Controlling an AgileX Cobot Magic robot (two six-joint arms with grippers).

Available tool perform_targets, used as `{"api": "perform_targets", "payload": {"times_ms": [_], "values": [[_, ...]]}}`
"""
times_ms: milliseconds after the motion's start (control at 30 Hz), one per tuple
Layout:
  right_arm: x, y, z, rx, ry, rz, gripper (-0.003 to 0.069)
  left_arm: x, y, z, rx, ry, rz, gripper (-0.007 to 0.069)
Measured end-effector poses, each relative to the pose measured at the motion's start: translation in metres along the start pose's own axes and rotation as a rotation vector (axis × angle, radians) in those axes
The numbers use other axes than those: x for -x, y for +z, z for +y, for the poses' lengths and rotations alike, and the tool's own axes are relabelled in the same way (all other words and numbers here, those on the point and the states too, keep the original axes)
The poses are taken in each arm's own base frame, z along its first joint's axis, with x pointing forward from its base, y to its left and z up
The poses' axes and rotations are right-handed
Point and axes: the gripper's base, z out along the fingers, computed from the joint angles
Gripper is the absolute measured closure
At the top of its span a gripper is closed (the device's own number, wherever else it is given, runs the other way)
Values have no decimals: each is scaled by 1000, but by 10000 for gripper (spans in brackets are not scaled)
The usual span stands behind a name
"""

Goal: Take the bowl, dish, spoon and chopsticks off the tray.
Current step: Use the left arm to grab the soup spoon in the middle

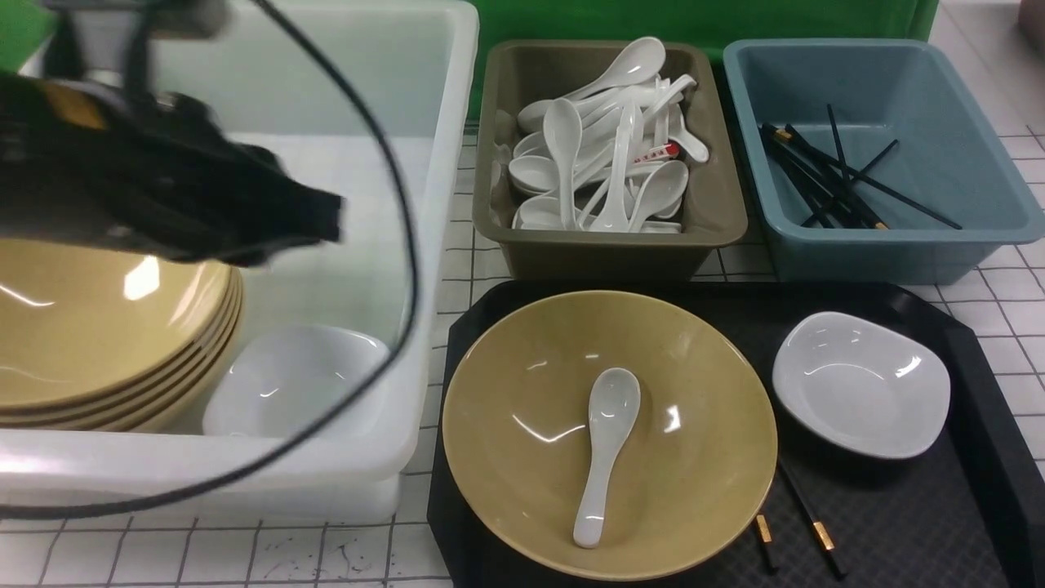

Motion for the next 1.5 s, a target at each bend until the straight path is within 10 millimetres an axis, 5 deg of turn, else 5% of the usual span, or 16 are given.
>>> {"api": "perform_targets", "payload": {"times_ms": [300,400,467,633,767,933,1167,1300,1333,1500], "values": [[-27,25,18,110,-6,63,622,6,90,-101,-155,300,221,589],[-27,26,21,136,-5,49,622,2,110,-114,-159,353,267,528],[-25,26,24,160,-10,34,622,-4,133,-121,-152,396,321,389],[-25,25,25,168,-4,28,622,-15,166,-121,-133,411,403,203],[-24,25,26,173,7,24,622,-28,193,-120,-118,416,481,125],[-24,25,26,176,13,22,622,-40,210,-118,-108,417,551,226],[-24,25,26,179,19,19,620,-21,200,-124,-110,396,531,581],[-24,25,27,181,24,18,617,26,168,-135,-134,413,359,615],[-23,25,26,181,28,12,616,51,155,-135,-123,428,233,617],[-22,25,26,181,31,3,615,109,153,-110,-21,440,-130,617]]}}
